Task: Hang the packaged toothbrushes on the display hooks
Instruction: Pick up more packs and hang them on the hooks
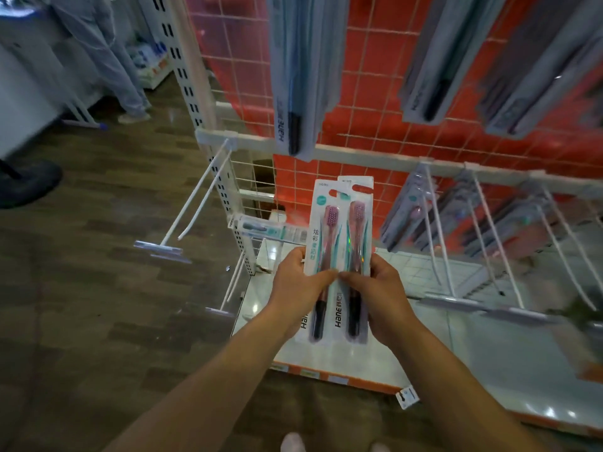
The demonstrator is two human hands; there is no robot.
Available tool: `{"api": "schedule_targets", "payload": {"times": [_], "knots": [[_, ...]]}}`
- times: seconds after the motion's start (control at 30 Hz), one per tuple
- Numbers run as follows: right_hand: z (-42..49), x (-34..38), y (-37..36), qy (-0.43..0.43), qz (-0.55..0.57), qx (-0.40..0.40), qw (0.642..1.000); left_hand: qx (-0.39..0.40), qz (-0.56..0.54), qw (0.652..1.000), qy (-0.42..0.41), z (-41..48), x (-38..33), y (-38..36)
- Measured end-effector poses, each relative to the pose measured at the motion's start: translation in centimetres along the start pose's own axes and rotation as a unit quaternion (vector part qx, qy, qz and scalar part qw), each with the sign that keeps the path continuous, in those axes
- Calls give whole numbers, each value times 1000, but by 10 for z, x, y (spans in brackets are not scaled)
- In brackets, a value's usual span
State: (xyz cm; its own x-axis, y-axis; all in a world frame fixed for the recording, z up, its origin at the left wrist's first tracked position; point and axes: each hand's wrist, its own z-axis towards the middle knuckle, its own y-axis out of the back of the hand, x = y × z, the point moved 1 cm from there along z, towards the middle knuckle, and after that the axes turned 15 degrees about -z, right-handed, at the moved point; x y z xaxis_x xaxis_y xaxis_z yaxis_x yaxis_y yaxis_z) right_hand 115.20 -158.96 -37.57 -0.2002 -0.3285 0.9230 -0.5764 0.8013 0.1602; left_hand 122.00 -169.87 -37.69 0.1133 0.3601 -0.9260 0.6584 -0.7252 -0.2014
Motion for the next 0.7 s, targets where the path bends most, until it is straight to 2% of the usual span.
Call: {"api": "schedule_targets", "payload": {"times": [0.33, 0.7], "knots": [[-11, 40, 32, 52, 19, -80, 995, 74, 56, 992, -85, -8, -54, -37], [-28, 77, 82, 123, -1, -125, 985, 107, 6, 990, -89, -23, -83, -85]]}}
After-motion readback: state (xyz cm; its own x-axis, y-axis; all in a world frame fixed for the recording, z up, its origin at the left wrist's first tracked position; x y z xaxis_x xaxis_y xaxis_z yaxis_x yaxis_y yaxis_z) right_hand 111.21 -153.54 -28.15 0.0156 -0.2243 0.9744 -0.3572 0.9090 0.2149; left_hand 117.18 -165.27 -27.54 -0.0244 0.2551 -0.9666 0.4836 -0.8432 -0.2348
